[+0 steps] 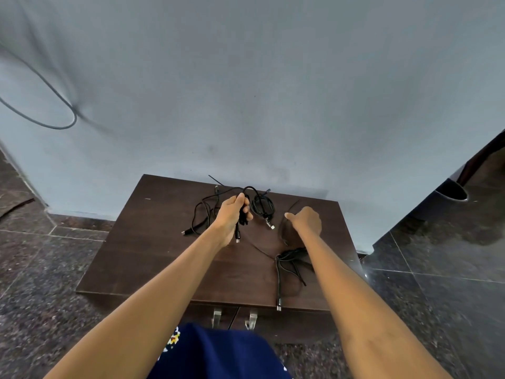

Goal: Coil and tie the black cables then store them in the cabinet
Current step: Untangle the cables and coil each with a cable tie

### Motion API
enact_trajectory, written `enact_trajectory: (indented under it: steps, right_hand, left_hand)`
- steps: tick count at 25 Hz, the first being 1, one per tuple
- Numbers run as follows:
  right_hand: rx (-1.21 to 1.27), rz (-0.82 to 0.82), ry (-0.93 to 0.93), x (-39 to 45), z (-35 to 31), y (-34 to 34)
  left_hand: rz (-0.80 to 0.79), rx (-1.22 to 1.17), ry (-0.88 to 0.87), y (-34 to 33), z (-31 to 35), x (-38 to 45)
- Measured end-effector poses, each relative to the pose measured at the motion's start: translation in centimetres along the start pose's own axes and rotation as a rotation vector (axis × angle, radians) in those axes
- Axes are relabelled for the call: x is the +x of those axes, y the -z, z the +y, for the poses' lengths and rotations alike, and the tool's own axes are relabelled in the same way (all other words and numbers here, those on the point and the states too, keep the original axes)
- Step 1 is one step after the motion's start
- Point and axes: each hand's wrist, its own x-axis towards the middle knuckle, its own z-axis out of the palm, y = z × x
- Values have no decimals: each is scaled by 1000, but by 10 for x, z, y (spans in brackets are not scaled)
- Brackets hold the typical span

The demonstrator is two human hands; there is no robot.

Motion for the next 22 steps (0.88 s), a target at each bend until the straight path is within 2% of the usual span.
enact_trajectory:
  steps: [4, 9, 15, 19, 22]
  right_hand:
    - [-180, -2, 43, 7, -12, 1]
    - [-182, -4, 7, 4, -9, 3]
    - [10, -43, 0, -9, 7, 11]
    - [153, 3, 174, -26, 1, 30]
    - [319, -32, 266, -42, -18, 38]
  left_hand:
    - [-14, 21, -6, 0, -4, 8]
    - [-28, 34, -15, 10, -7, 4]
    - [-20, 39, -28, 23, -3, -15]
    - [27, -43, -40, 35, 10, -33]
    - [83, -121, -47, 46, 22, -40]
